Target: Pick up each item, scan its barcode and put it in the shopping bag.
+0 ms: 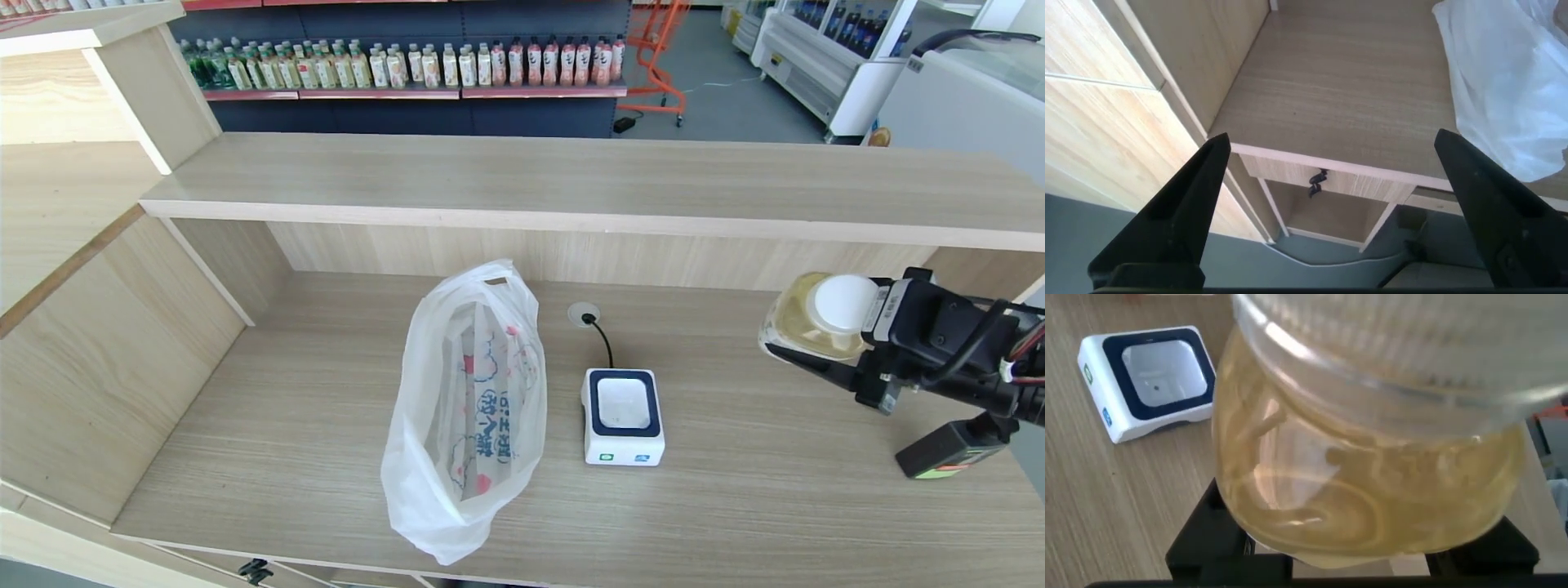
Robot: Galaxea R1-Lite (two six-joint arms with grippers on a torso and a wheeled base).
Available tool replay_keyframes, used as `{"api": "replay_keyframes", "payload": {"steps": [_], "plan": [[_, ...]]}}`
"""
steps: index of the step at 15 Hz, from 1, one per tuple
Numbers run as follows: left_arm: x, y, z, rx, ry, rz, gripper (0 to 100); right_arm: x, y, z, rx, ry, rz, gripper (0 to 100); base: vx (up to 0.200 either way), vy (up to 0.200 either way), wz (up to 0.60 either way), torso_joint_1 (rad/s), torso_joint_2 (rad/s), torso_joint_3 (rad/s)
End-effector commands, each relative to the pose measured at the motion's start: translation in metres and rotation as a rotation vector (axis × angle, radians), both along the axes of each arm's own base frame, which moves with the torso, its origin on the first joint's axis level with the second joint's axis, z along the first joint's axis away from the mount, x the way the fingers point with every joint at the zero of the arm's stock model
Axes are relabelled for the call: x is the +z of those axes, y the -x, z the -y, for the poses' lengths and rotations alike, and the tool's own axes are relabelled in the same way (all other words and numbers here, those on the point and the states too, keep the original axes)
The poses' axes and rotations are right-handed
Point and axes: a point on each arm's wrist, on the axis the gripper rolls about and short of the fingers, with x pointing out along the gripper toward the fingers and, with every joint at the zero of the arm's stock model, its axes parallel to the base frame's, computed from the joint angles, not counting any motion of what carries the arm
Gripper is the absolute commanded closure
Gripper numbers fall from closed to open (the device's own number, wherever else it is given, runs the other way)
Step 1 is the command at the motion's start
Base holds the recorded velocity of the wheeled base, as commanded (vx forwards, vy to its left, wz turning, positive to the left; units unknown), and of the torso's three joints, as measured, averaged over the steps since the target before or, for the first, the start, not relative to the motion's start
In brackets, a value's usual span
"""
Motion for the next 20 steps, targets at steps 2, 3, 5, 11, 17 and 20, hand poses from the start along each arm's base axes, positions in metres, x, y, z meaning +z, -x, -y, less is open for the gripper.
{"api": "replay_keyframes", "payload": {"steps": [2,3,5,11,17,20], "plan": [[0.0,0.0,0.0,0.0,-0.001,0.0,0,-0.008,-0.006,-0.001,0.033,-0.002,-0.036,100,0.0,0.2,0.0,-0.007,0.0,0.005],[0.0,0.0,0.0,0.002,-0.006,0.0,0,-0.014,-0.01,-0.002,0.048,-0.001,-0.062,100,0.0,0.2,0.0,0.012,0.0,0.007],[0.0,0.0,0.0,0.0,-0.006,0.0,0,-0.024,-0.02,-0.004,0.076,-0.002,-0.104,100,0.0,0.0,0.0,0.0,0.0,0.0],[0.0,0.0,0.0,0.002,-0.006,0.0,0,-0.058,-0.05,-0.011,0.215,-0.021,-0.188,100,0.0,0.0,0.0,0.0,0.0,0.0],[0.0,0.0,0.0,0.002,-0.006,0.0,0,-0.091,-0.077,-0.02,0.314,-0.027,-0.175,100,0.0,0.0,0.0,0.0,0.0,0.0],[0.0,0.0,0.0,0.002,-0.006,-0.002,0,-0.097,-0.086,-0.028,0.369,-0.001,-0.154,100,0.0,0.0,0.0,0.0,0.0,0.0]]}}
